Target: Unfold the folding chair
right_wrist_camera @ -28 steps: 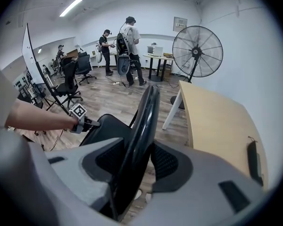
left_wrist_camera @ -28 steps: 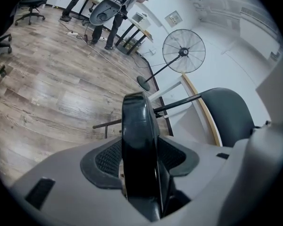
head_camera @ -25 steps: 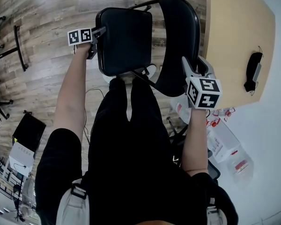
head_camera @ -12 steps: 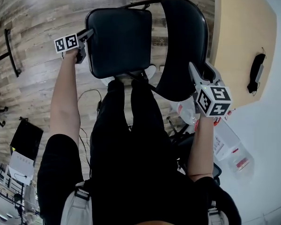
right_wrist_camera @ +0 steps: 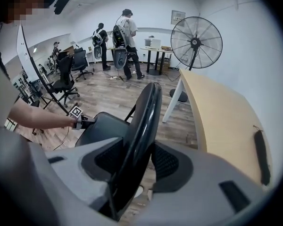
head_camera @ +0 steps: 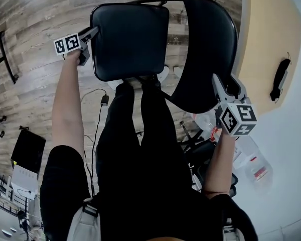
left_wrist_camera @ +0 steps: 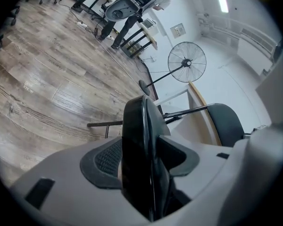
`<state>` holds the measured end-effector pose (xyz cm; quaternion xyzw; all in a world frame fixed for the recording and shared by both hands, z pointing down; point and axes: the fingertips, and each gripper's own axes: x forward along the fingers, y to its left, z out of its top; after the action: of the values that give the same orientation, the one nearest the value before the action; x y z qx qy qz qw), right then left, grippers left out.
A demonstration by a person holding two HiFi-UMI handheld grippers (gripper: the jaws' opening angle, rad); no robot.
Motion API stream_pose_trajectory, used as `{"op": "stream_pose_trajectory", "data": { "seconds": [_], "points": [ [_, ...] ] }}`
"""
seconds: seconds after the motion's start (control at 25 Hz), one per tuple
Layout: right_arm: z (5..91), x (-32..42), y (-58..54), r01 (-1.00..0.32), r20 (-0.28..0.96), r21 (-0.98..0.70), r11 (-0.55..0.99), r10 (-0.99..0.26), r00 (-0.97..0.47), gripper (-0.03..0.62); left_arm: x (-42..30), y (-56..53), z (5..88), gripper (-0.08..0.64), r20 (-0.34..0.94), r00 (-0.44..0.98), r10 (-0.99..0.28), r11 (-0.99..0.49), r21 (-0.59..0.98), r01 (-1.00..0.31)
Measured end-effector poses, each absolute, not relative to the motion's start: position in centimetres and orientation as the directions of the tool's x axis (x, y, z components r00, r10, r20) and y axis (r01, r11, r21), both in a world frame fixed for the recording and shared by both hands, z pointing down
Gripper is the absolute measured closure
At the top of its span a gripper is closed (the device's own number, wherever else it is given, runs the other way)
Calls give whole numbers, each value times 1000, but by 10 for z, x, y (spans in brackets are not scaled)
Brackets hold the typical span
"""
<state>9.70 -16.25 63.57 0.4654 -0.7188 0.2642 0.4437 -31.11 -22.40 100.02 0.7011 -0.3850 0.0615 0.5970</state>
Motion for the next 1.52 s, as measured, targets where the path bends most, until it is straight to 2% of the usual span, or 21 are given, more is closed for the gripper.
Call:
{"op": "stream_pose_trajectory", "data": {
  "seconds": [0.4,1.2,1.52],
  "points": [
    [647,112,-165,-901,880,51,431,-446,-164,408,-307,-220,1016,322,542,713,-444,4,797,-604],
    [685,181,-186,-919,896,71,387,-430,-112,403,-278,-228,1053,333,624,671,-401,0,732,-681],
    [689,188,-194,-931,887,59,359,-446,-116,399,-284,-233,1051,295,634,639,-435,43,724,-689]
  ]
}}
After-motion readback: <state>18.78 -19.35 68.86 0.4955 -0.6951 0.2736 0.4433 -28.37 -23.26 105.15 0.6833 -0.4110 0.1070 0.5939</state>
